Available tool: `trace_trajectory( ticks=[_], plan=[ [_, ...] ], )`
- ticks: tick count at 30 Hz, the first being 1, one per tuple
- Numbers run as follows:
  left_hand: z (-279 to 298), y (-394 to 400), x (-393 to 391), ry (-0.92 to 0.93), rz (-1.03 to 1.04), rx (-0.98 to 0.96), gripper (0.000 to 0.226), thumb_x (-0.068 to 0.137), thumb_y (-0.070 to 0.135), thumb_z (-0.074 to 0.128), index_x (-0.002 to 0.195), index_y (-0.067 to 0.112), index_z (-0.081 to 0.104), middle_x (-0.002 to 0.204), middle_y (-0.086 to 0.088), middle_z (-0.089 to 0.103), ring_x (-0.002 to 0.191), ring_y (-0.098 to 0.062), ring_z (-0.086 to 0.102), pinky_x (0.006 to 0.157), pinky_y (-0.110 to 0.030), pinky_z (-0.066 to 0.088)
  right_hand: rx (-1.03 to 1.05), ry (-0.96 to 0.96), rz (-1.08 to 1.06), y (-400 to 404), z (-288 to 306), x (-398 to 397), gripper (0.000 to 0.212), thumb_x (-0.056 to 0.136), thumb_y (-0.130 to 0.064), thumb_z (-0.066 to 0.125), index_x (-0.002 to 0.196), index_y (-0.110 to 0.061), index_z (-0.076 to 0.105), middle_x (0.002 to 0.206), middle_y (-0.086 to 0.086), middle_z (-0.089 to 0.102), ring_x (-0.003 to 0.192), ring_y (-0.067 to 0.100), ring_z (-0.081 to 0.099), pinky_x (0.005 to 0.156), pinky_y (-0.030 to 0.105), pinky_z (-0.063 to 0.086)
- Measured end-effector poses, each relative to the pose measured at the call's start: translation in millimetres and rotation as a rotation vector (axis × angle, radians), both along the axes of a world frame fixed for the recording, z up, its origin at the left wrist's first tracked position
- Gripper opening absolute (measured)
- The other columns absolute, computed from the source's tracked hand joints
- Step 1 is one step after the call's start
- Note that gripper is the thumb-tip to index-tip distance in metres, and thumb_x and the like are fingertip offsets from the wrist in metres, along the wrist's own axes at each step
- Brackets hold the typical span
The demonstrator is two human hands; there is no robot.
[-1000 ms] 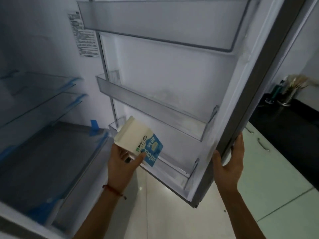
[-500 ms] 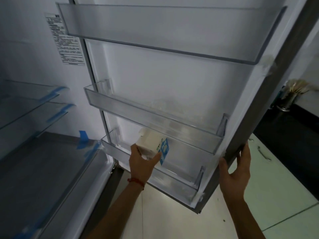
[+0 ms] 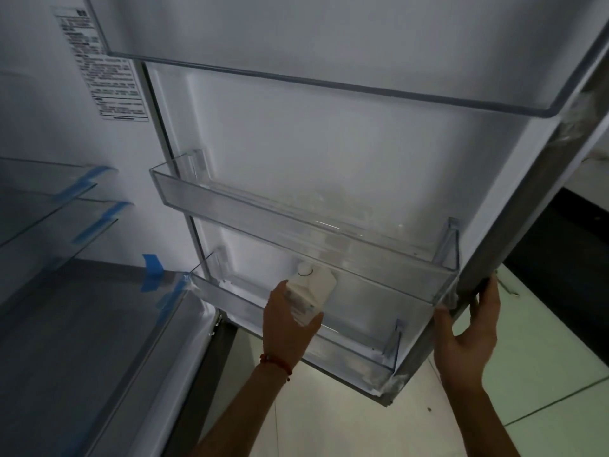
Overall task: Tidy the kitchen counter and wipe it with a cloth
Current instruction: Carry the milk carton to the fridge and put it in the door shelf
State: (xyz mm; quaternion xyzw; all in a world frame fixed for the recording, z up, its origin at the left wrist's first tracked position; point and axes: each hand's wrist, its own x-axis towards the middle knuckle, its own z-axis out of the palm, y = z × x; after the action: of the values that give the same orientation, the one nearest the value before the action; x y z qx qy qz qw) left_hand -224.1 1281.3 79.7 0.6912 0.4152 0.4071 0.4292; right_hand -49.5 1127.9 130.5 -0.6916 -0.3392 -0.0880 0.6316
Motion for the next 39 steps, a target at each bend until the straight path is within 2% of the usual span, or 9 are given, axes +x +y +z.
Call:
trace_trajectory(
  ticks=[8, 12, 15, 18, 24, 29, 33, 36, 39],
  plan=[
    [-8, -2, -20, 0.089, 0.122, 0.087, 0.093, 0.059, 0.055, 0.062, 0.136, 0.012, 0.033, 0.137, -0.015, 0.044, 0.128, -0.028, 0.041, 0.1, -0.051, 0.045, 0.025, 0.019, -0.012, 2, 4, -7, 0.073, 0.08, -0.013, 0.052, 0.145, -0.021, 0.019, 0.134, -0.04, 0.028, 0.126, -0.017, 0.031, 0.102, -0.001, 0.026],
    [-15, -19, -20, 0.161, 0.092, 0.439, 0.066, 0.081, 0.051, 0.047, 0.135, 0.019, 0.029, 0.146, -0.013, 0.034, 0.137, -0.022, 0.026, 0.111, -0.045, 0.034, 0.04, 0.029, -0.003, 2, 6, -9, 0.073, 0.081, -0.015, 0.053, 0.146, -0.02, 0.018, 0.138, -0.033, 0.029, 0.128, -0.012, 0.031, 0.104, 0.002, 0.026],
    [-16, -41, -10, 0.242, -0.106, 0.67, 0.05, 0.092, 0.047, 0.032, 0.132, 0.017, 0.037, 0.14, -0.007, 0.044, 0.133, -0.015, 0.031, 0.115, -0.03, 0.017, 0.051, 0.023, 0.01, 0, 6, -13, 0.074, 0.081, -0.013, 0.054, 0.146, -0.02, 0.018, 0.141, -0.026, 0.029, 0.131, -0.01, 0.03, 0.105, 0.003, 0.026],
    [-25, -51, -5, 0.327, -0.212, 0.73, 0.041, 0.094, 0.045, 0.032, 0.12, 0.017, 0.049, 0.122, -0.009, 0.064, 0.123, -0.016, 0.042, 0.115, -0.03, 0.015, 0.043, 0.012, 0.034, -4, 4, -15, 0.074, 0.081, -0.013, 0.053, 0.146, -0.013, 0.018, 0.147, -0.011, 0.032, 0.134, -0.001, 0.031, 0.11, 0.012, 0.028],
    [-34, -57, -17, 0.428, -0.229, 0.783, 0.034, 0.096, 0.043, 0.028, 0.108, 0.022, 0.052, 0.096, -0.001, 0.073, 0.106, -0.011, 0.054, 0.107, -0.034, 0.027, 0.033, -0.087, 0.074, -26, 6, -14, 0.061, 0.086, -0.024, 0.046, 0.14, -0.003, 0.029, 0.146, 0.017, 0.037, 0.136, 0.022, 0.035, 0.113, 0.035, 0.031],
    [-32, -63, -39, 0.429, -0.158, 0.797, 0.033, 0.097, 0.041, 0.027, 0.103, 0.021, 0.053, 0.093, -0.003, 0.073, 0.106, -0.01, 0.049, 0.116, -0.023, 0.013, 0.083, -0.077, 0.046, -31, 5, -19, 0.055, 0.087, -0.02, 0.039, 0.139, -0.002, 0.029, 0.146, 0.015, 0.035, 0.137, 0.023, 0.032, 0.113, 0.043, 0.029],
    [-24, -73, -68, 0.49, -0.102, 0.832, 0.049, 0.098, 0.042, 0.019, 0.099, 0.019, 0.062, 0.094, -0.003, 0.074, 0.107, -0.011, 0.047, 0.099, -0.03, 0.043, 0.17, 0.004, 0.142, -38, 7, -45, 0.058, 0.087, -0.02, 0.037, 0.14, 0.001, 0.027, 0.138, 0.015, 0.045, 0.127, 0.023, 0.044, 0.108, 0.032, 0.037],
    [-25, -78, -96, 0.56, -0.066, 0.779, 0.046, 0.098, 0.043, 0.019, 0.106, 0.019, 0.057, 0.104, -0.005, 0.072, 0.113, -0.013, 0.045, 0.088, -0.042, 0.05, 0.208, 0.04, 0.143, -48, 10, -73, 0.058, 0.088, -0.026, 0.038, 0.139, 0.001, 0.03, 0.126, 0.03, 0.051, 0.114, 0.038, 0.052, 0.099, 0.044, 0.045],
    [-22, -84, -130, 0.574, -0.051, 0.726, 0.041, 0.097, 0.045, 0.02, 0.113, 0.021, 0.049, 0.112, -0.008, 0.069, 0.116, -0.013, 0.043, 0.082, -0.046, 0.056, 0.234, 0.041, 0.073, -56, 12, -106, 0.047, 0.086, -0.029, 0.038, 0.134, -0.029, 0.04, 0.117, 0.001, 0.063, 0.104, 0.021, 0.06, 0.092, 0.034, 0.049]
  ],
)
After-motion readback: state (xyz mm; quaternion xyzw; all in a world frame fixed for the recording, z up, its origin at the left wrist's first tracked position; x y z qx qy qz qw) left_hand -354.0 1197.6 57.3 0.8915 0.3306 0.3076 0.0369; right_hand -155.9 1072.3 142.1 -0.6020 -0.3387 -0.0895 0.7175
